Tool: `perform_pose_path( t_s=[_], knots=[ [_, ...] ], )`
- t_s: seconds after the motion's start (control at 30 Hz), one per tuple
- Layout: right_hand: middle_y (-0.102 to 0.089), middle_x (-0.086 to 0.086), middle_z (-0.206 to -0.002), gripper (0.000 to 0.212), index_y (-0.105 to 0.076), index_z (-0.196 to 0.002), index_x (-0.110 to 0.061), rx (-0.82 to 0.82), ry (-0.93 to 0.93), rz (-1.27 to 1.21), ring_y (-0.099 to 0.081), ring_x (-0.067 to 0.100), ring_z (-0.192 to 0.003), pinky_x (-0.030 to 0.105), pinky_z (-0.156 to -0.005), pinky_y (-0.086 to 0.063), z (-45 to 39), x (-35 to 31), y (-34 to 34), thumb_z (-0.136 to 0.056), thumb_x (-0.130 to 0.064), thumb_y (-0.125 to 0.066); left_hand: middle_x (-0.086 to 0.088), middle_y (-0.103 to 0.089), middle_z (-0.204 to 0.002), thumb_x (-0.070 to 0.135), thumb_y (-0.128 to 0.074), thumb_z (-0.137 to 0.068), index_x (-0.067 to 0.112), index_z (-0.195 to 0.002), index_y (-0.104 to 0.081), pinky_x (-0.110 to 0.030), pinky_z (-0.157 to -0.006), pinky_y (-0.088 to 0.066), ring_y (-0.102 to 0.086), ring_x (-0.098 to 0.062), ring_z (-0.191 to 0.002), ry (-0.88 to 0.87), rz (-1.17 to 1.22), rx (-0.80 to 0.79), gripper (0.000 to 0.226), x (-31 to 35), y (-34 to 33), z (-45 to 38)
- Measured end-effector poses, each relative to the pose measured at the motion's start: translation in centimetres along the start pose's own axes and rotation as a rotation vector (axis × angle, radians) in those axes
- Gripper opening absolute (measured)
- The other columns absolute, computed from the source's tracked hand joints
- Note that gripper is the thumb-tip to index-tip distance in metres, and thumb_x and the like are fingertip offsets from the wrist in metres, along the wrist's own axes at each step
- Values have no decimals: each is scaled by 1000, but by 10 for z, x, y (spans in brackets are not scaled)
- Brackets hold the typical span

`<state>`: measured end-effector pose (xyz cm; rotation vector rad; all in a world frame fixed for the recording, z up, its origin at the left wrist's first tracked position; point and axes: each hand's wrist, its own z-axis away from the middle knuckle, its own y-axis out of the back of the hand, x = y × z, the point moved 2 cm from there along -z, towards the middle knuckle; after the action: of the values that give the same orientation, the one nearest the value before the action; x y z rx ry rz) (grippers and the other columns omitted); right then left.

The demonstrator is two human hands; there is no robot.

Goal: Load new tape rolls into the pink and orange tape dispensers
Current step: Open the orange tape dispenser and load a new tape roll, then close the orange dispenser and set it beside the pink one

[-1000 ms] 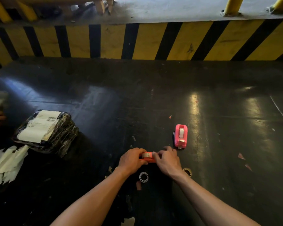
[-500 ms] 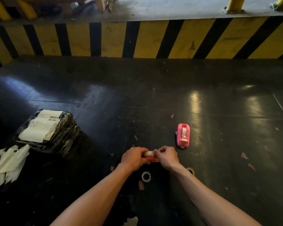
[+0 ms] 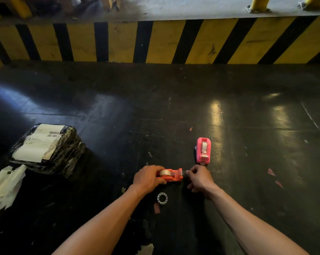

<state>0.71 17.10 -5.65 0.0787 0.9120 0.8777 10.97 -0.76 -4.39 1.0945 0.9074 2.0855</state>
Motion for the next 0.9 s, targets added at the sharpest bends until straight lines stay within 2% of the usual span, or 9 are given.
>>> perform_pose_path(
  t_s=[0.13,0.27,0.4,0.5,0.63,0.73,0.8,0.9],
  knots=[
    [-72,13,-85,11,-59,-98,-14,42,-16,-31,-71,17,-57,23,-42,-50,-1,2,-16,-101,-24,-55,6,-65,-127,38,-74,-87,34,-133,-59,-42,-99,-50,-60,-17,-117,5,15,34,49,0,-3,1],
    [-73,13,-72,12,-60,-102,-14,96,-62,-87,-61,14,-43,21,-36,-43,0,5,-30,-102,-22,-52,5,-65,-128,39,-74,-87,34,-133,-59,-43,-98,-51,-60,-18,-118,25,34,57,49,-1,-5,1],
    [-71,12,-86,7,-57,-104,-16,152,-76,-186,-65,17,-48,20,-32,-40,1,10,-33,-99,-21,-59,4,-65,-130,40,-75,-86,35,-135,-58,-42,-100,-49,-58,-20,-122,33,12,71,53,-3,-7,0],
    [-69,12,-91,6,-59,-105,-17,170,-60,-215,-65,18,-51,20,-32,-40,4,10,-37,-99,-17,-56,4,-66,-129,41,-76,-85,35,-134,-58,-42,-99,-50,-59,-20,-122,28,4,79,52,-4,-7,-1],
    [-71,11,-88,23,-64,-118,-18,165,-64,-241,-65,16,-59,24,-46,-45,9,11,-45,-102,-13,-48,4,-65,-130,40,-75,-86,34,-135,-58,-42,-100,-50,-59,-19,-121,21,7,72,52,-5,-8,-3],
    [-70,11,-95,38,-57,-134,-18,84,-88,-324,-65,16,-71,27,-56,-48,20,12,-57,-99,-6,-45,4,-65,-131,39,-75,-87,33,-136,-57,-43,-100,-50,-59,-19,-121,15,17,68,52,-6,-9,-3],
    [-68,9,-96,45,-54,-137,-20,20,-92,-390,-63,17,-74,27,-57,-48,30,10,-64,-97,0,-45,3,-66,-131,39,-75,-87,33,-136,-58,-42,-100,-49,-59,-19,-121,8,25,74,53,-6,-9,-2],
    [-66,9,-95,56,-44,-145,-24,-74,-117,-355,-61,16,-69,24,-48,-46,37,5,-59,-96,2,-45,2,-63,-137,35,-74,-88,31,-142,-53,-42,-107,-46,-56,-20,-128,-4,60,71,57,-7,-11,-1]
  ],
)
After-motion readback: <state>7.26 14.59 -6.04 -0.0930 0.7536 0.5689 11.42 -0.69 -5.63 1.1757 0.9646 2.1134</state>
